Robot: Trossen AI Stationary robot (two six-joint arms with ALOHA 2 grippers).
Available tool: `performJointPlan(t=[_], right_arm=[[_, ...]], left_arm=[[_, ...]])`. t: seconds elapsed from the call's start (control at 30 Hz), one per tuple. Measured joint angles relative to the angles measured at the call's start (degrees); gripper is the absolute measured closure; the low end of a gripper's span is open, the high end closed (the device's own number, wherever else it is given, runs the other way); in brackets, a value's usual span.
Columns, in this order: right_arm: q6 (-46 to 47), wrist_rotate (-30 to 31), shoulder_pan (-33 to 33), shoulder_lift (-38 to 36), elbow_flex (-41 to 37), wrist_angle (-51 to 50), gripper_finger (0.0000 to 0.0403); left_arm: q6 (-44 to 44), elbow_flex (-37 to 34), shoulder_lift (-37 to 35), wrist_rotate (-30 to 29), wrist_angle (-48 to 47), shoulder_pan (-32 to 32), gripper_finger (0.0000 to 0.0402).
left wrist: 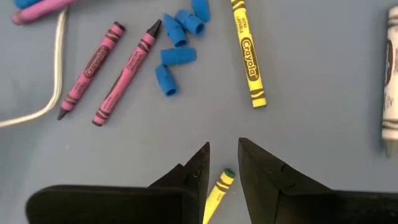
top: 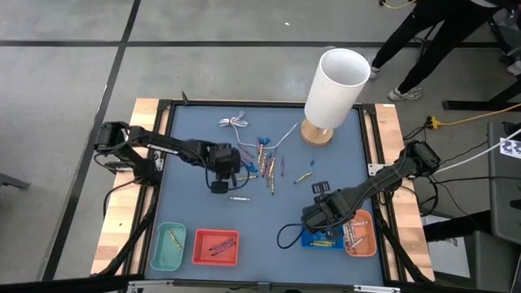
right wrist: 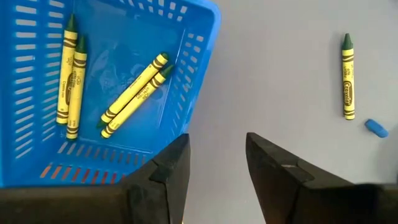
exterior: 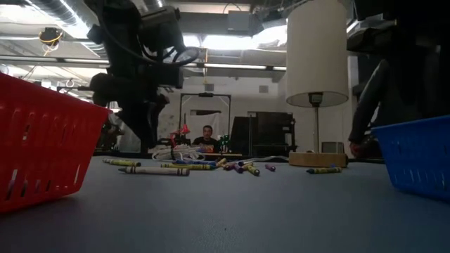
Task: Sort crayons
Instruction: Put the green crayon into the blue basket
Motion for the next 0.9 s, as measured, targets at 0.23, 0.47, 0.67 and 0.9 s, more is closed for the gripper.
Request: performJointPlan(t=[0.23,0.47,0.67,0.9], right_arm=[[0.00,0.00,0.00,0.00,0.00,0.04,0.0246],[0.00,-0.01,0.00,0.00,0.00,1.12,0.0246],[0.00,-0.02,0.00,-0.02,0.00,1.46,0.0246],[0.00,0.00,0.00,-0.02,0.00,1.48,0.0246]], left_arm=[[8.34,0.00,0.00,5.23,-3.59,4.06,0.0333],[10.62,0.00,0.00,5.85,-5.83,6.37,0.0333],[14.72,-0.99,0.00,7.89,-5.98,7.54,0.0333],[16.15,-6.73,-0.10,7.41,-3.75,7.72,0.0333]])
